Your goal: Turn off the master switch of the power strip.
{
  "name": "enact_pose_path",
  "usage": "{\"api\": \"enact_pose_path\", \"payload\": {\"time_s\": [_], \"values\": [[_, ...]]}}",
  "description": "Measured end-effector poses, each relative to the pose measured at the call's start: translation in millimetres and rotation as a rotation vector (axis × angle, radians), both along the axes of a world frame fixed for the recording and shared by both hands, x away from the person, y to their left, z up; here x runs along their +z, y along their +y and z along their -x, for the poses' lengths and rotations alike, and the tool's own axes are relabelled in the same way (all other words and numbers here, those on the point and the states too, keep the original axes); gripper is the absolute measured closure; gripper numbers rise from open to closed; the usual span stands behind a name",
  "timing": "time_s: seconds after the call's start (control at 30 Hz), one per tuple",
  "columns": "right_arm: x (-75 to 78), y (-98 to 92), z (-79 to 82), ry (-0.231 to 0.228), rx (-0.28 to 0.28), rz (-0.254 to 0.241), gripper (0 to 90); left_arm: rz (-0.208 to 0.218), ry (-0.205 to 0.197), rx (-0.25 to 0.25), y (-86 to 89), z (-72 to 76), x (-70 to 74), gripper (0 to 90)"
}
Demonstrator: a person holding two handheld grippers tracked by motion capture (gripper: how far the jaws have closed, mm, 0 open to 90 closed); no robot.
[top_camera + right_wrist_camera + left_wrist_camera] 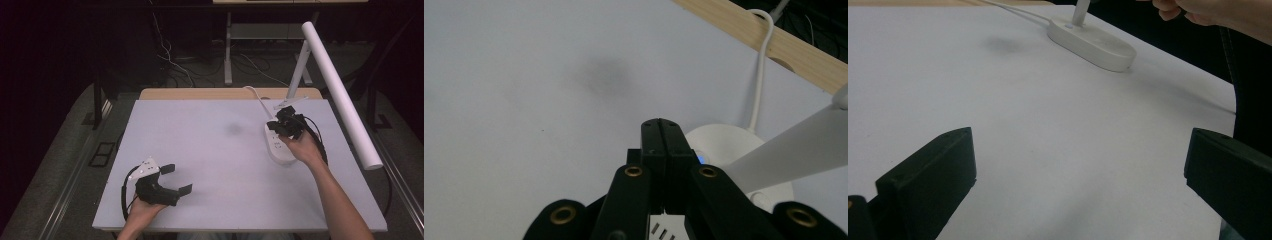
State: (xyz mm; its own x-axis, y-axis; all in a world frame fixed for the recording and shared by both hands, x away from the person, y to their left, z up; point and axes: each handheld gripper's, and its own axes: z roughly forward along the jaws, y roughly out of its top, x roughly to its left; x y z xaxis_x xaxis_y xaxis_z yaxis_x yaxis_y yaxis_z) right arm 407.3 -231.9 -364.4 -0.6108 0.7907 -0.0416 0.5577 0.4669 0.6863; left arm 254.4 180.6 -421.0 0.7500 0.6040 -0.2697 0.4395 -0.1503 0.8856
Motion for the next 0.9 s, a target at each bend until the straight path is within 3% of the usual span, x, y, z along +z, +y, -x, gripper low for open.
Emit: {"api": "enact_pose_path", "payload": {"time_s": [0.9], "values": [[-32.1,-1.0,-28.3,0.021,-0.049,0.035,89.0,-0.017,-0.002,-0.015,0.1,-0.4,-0.7,0.0]]}}
